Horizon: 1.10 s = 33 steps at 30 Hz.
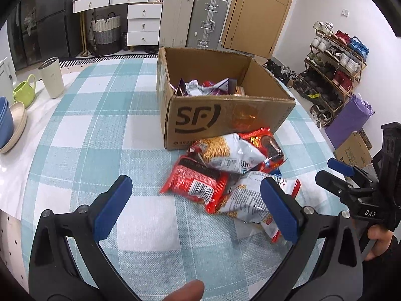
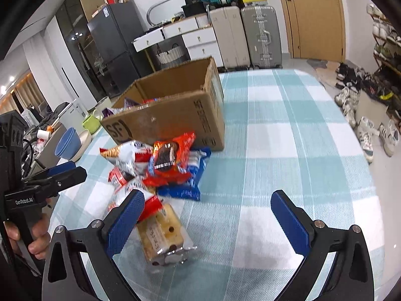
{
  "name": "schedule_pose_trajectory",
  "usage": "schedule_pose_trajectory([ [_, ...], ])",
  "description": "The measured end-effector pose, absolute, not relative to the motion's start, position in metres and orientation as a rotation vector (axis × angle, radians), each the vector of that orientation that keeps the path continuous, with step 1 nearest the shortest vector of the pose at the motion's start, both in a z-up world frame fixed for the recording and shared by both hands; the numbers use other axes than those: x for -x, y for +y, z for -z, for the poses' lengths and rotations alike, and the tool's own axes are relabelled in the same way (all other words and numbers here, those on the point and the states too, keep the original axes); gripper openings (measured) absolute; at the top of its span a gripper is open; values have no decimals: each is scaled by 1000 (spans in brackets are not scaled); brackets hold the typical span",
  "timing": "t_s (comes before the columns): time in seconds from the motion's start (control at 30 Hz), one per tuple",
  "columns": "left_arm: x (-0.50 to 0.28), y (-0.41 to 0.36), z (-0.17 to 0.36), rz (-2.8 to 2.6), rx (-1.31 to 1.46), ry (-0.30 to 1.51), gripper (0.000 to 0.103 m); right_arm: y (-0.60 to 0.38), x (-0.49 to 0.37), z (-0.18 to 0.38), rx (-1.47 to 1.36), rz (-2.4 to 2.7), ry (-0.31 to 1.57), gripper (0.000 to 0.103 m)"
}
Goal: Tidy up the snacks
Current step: 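Move both open tools back toward the remaining snack pile, then grasp the cream cracker pack with the right tool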
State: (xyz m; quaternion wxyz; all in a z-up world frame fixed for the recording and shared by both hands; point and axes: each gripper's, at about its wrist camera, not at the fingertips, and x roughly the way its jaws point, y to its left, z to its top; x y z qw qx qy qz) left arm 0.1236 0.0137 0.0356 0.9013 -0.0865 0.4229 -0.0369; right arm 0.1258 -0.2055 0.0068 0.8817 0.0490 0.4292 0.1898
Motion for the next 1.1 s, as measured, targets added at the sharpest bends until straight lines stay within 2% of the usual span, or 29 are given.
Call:
schedule_pose_trajectory([
  [0.6,-112,19,-5,78,186,934,102,-168,-117,39,-1,-483,1034,102],
  [1.1,-114,21,5,71,183,957,102,-136,-110,47,166,-492,1003,102],
])
